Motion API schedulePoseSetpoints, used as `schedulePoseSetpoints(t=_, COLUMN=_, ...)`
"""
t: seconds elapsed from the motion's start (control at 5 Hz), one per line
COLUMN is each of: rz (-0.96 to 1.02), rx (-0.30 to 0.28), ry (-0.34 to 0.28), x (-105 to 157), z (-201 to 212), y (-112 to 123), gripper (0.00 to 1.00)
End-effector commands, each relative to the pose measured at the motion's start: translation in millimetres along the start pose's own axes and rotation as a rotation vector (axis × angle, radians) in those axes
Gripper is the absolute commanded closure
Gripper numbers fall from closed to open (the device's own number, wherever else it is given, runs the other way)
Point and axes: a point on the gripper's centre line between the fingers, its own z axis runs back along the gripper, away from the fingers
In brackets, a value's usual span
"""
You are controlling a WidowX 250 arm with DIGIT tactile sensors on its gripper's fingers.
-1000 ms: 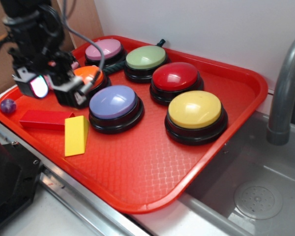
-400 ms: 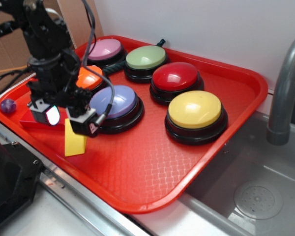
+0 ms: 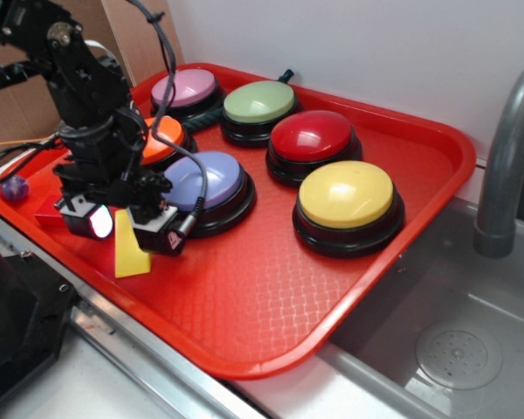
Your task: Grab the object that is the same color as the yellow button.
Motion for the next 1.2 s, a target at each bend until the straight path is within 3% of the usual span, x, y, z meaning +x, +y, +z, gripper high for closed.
schedulePoseSetpoints(t=0.0, rz=0.001, rx=-0.023, ry=-0.049, x=4, z=-7, y=-9, gripper=0.64)
schedulePoseSetpoints(t=0.2, rz=-0.001, rx=-0.017, ry=-0.069, x=3, z=-4, y=-8, gripper=1.0)
schedulePoseSetpoints(t=0.4, rz=-0.078, rx=0.017, ry=-0.099, x=4, z=2, y=-10, gripper=1.0)
schedulePoseSetpoints(t=0.6, rz=-0.194, rx=0.109, ry=-0.066, x=8, z=21, y=-16, gripper=1.0)
schedulePoseSetpoints(t=0.8, rz=-0.275, rx=0.141, ry=-0.066, x=17, z=65, y=-27, gripper=1.0)
schedulePoseSetpoints(t=1.0, rz=-0.344, rx=0.075, ry=-0.069, x=29, z=101, y=-36, gripper=1.0)
